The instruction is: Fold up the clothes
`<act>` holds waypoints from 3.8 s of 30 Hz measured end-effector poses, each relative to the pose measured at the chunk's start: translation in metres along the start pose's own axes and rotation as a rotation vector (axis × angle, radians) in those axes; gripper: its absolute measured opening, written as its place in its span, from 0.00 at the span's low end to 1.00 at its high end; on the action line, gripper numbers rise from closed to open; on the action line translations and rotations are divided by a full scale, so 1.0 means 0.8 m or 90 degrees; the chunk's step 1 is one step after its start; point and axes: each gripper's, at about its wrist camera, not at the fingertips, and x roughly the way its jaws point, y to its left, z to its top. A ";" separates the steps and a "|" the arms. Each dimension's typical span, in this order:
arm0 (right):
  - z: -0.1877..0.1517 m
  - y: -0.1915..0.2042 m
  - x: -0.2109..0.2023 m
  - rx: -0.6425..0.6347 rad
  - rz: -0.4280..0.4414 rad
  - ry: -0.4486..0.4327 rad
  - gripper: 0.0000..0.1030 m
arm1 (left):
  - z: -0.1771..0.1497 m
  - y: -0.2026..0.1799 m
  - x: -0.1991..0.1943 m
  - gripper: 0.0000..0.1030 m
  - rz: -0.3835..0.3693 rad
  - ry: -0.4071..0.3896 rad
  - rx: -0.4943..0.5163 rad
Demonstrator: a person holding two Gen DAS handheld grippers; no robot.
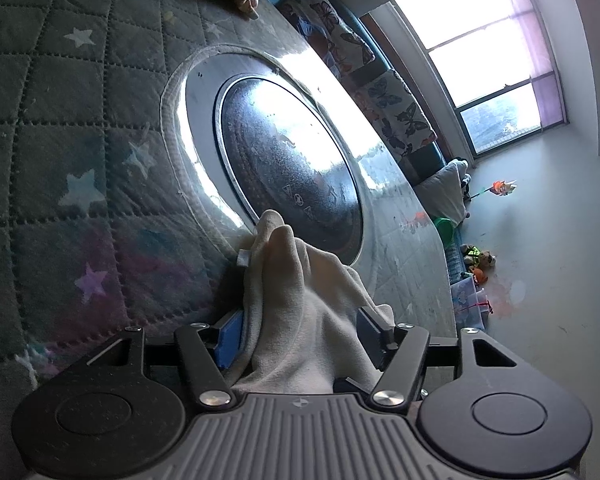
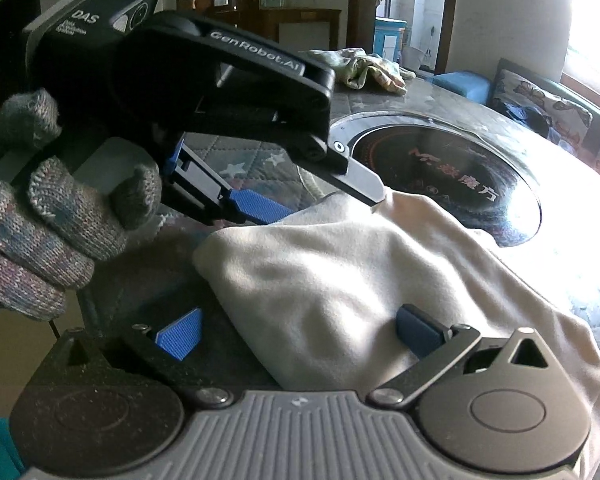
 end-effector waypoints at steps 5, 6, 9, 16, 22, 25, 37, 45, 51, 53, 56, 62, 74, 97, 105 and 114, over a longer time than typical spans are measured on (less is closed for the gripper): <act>0.003 0.000 -0.004 -0.001 -0.002 -0.004 1.00 | 0.002 -0.001 0.001 0.62 0.003 0.004 -0.004; 0.004 0.001 -0.004 -0.002 -0.003 -0.005 1.00 | 0.003 0.000 0.002 0.62 0.003 0.006 -0.006; 0.007 0.003 -0.009 -0.003 -0.001 -0.012 1.00 | 0.006 0.001 0.002 0.62 0.004 0.011 -0.014; 0.012 0.007 -0.023 -0.020 -0.006 -0.046 0.99 | 0.010 0.003 0.003 0.62 0.001 0.017 -0.028; 0.015 0.015 -0.027 -0.036 0.017 -0.062 0.95 | 0.013 0.005 0.004 0.63 -0.001 0.022 -0.041; 0.017 0.006 -0.025 -0.010 0.045 -0.055 0.95 | 0.016 0.009 0.005 0.63 -0.006 0.026 -0.056; 0.010 -0.020 -0.033 0.057 0.093 -0.050 0.94 | 0.017 0.006 0.007 0.63 -0.002 0.031 -0.046; 0.012 0.021 -0.050 -0.064 0.059 -0.099 0.82 | 0.022 0.003 0.008 0.61 0.007 0.048 -0.043; 0.011 0.050 -0.038 -0.125 0.055 -0.100 0.67 | 0.023 0.005 0.007 0.61 0.007 0.054 -0.040; 0.011 0.054 -0.030 -0.134 0.047 -0.088 0.62 | 0.024 0.006 0.007 0.61 0.008 0.056 -0.039; 0.008 0.056 -0.019 -0.138 0.029 -0.069 0.47 | 0.025 0.006 0.006 0.61 0.011 0.058 -0.036; 0.010 0.027 -0.027 -0.043 0.048 -0.081 0.08 | 0.023 0.007 -0.002 0.69 0.003 0.054 -0.035; 0.009 -0.046 -0.078 0.143 0.156 -0.159 0.05 | 0.007 -0.003 0.017 0.72 -0.034 0.082 -0.058; -0.060 -0.134 -0.129 0.211 -0.069 -0.154 0.53 | -0.006 -0.013 0.044 0.20 0.002 0.094 -0.003; -0.103 -0.198 -0.119 0.329 -0.166 -0.119 0.58 | -0.008 -0.022 0.045 0.20 0.021 0.091 0.022; -0.118 -0.209 -0.102 0.377 -0.110 -0.116 0.57 | -0.014 -0.037 0.049 0.20 0.049 0.085 0.053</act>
